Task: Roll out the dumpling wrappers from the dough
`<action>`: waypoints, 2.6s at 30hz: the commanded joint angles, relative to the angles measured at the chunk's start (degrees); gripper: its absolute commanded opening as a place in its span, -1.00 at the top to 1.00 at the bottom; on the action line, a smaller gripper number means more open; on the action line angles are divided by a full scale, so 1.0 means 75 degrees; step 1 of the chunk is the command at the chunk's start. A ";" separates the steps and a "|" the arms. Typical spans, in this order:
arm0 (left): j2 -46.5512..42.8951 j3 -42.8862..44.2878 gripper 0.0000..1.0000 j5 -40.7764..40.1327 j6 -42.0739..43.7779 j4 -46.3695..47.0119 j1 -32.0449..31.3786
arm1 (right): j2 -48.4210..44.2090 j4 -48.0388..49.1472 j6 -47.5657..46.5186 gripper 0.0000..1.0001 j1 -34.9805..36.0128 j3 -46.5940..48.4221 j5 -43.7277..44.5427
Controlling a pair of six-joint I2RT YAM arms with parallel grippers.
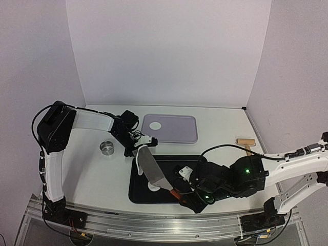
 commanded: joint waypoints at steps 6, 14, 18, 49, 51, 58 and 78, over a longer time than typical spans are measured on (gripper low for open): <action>0.0032 0.0405 1.00 -0.0633 0.0685 0.0465 0.0136 | -0.1340 -0.2620 0.2408 1.00 -0.0129 -0.0098 0.1619; -0.0092 0.0280 1.00 -0.0676 0.0757 0.0479 0.0181 | -0.1368 -0.5135 0.4136 1.00 -0.0128 0.0341 0.1551; -0.0138 0.0220 1.00 -0.0621 0.0784 0.0485 0.0181 | -0.1338 -0.6229 0.4805 1.00 -0.0129 0.0610 0.1232; -0.0168 0.0475 1.00 -0.0387 0.0690 0.0352 0.0182 | 0.1145 -0.8186 0.3390 1.00 -0.0670 0.2137 -0.0782; -0.0146 0.0501 1.00 -0.0390 0.0669 0.0348 0.0179 | 0.1043 -0.8189 0.3367 1.00 -0.0670 0.2235 -0.0710; -0.0156 0.0452 1.00 -0.0406 0.0739 0.0358 0.0181 | 0.0986 -0.8115 0.1957 1.00 -0.0658 0.3591 0.0303; 0.0657 0.1281 1.00 -0.0183 0.1318 -0.0814 0.0169 | 0.2825 -0.7538 -0.4322 1.00 -0.1724 0.3937 0.2942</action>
